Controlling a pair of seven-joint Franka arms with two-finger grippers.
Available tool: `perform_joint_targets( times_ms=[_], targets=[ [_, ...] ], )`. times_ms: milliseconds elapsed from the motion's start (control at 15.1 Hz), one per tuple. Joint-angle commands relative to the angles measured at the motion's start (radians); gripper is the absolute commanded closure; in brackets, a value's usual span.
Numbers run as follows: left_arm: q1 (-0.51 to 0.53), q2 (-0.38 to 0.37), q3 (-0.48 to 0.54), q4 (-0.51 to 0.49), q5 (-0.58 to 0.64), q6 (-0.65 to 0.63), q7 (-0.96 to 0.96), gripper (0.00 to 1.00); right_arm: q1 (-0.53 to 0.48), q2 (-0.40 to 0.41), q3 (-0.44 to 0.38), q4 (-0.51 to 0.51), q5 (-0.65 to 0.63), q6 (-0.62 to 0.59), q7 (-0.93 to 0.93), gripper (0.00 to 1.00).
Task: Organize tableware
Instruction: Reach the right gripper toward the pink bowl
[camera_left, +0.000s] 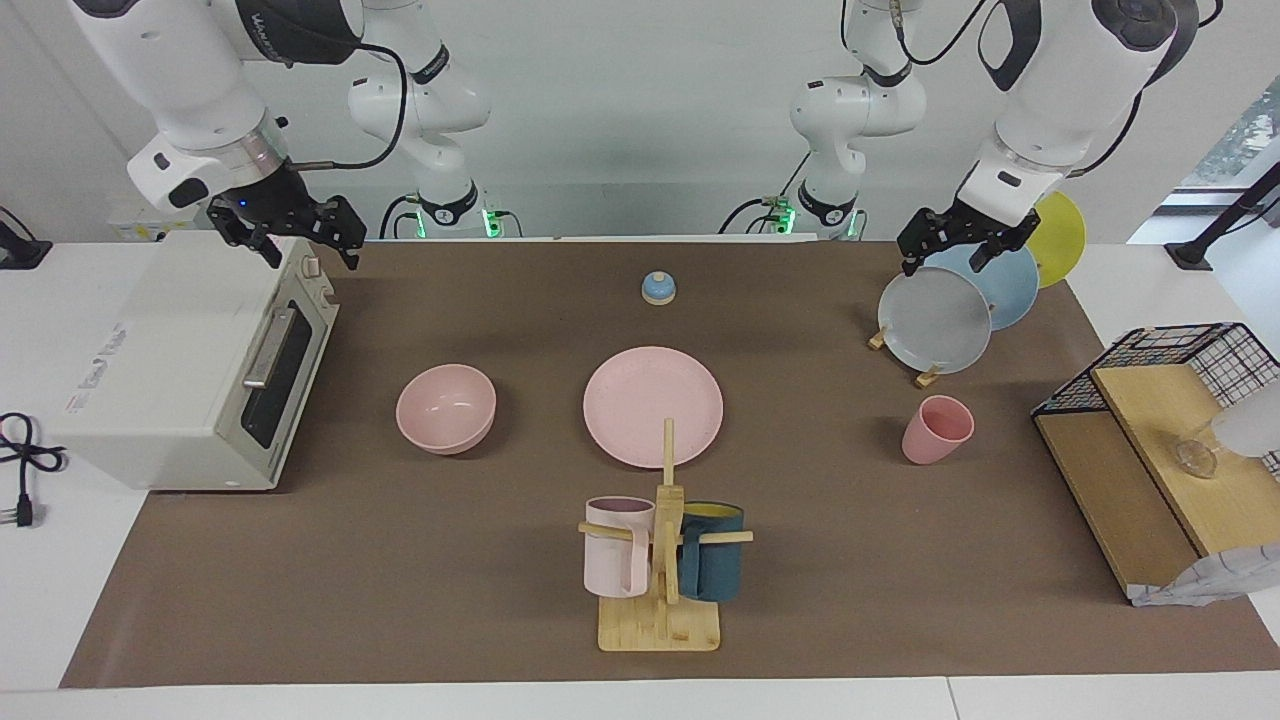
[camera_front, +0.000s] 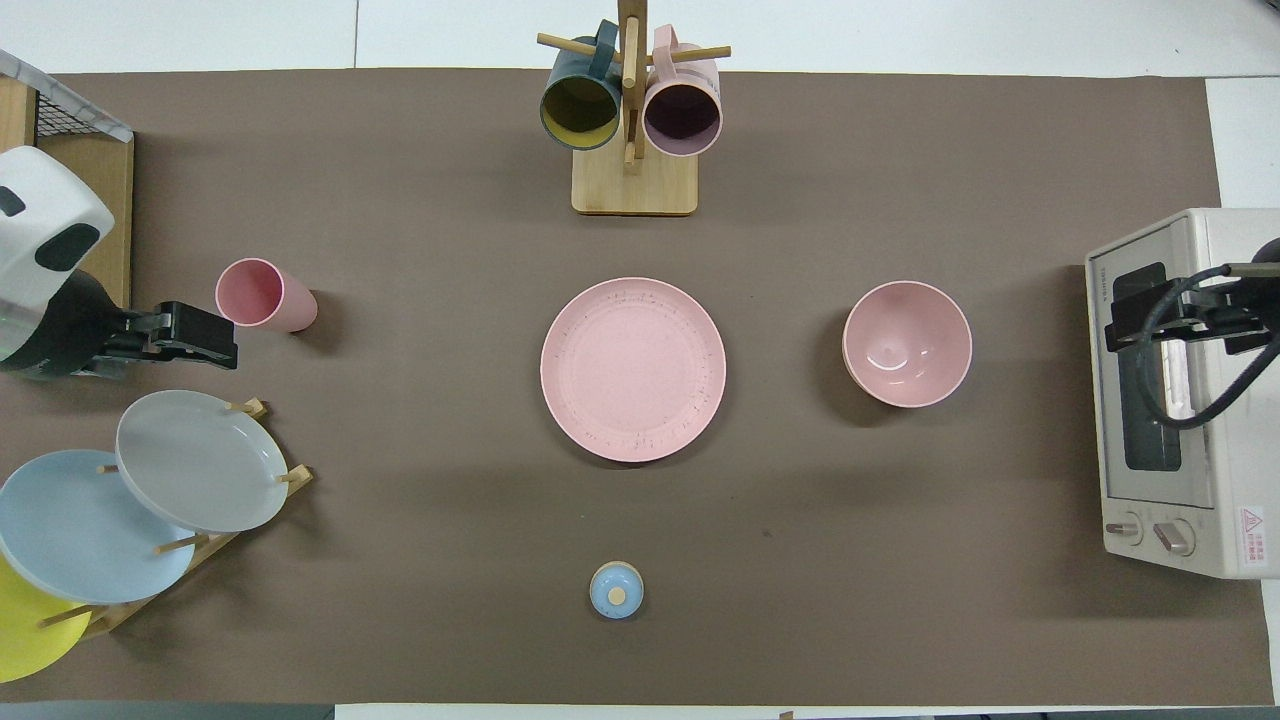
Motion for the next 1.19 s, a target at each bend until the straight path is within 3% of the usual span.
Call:
perform_joint_targets(
  times_ms=[0,331,530,861,1127],
  targets=[
    [0.015,-0.017,-0.007,-0.009,-0.006,0.000,-0.004,0.00,-0.002,0.004,0.002,0.014,-0.005,-0.021,-0.027,0.00],
    [0.015,-0.017,-0.007,-0.009,-0.006,0.000,-0.004,0.00,0.003,-0.022,0.006,-0.050,0.012,0.037,-0.029,0.00],
    [0.015,-0.017,-0.007,-0.009,-0.006,0.000,-0.004,0.00,0.085,-0.018,0.028,-0.084,0.009,0.136,-0.007,0.00],
    [0.015,-0.017,-0.007,-0.009,-0.006,0.000,-0.004,0.00,0.233,0.178,0.034,-0.100,0.013,0.375,0.140,0.00],
    [0.015,-0.017,-0.007,-0.009,-0.006,0.000,-0.004,0.00,0.239,0.206,0.034,-0.301,0.013,0.646,0.183,0.00]
  ],
)
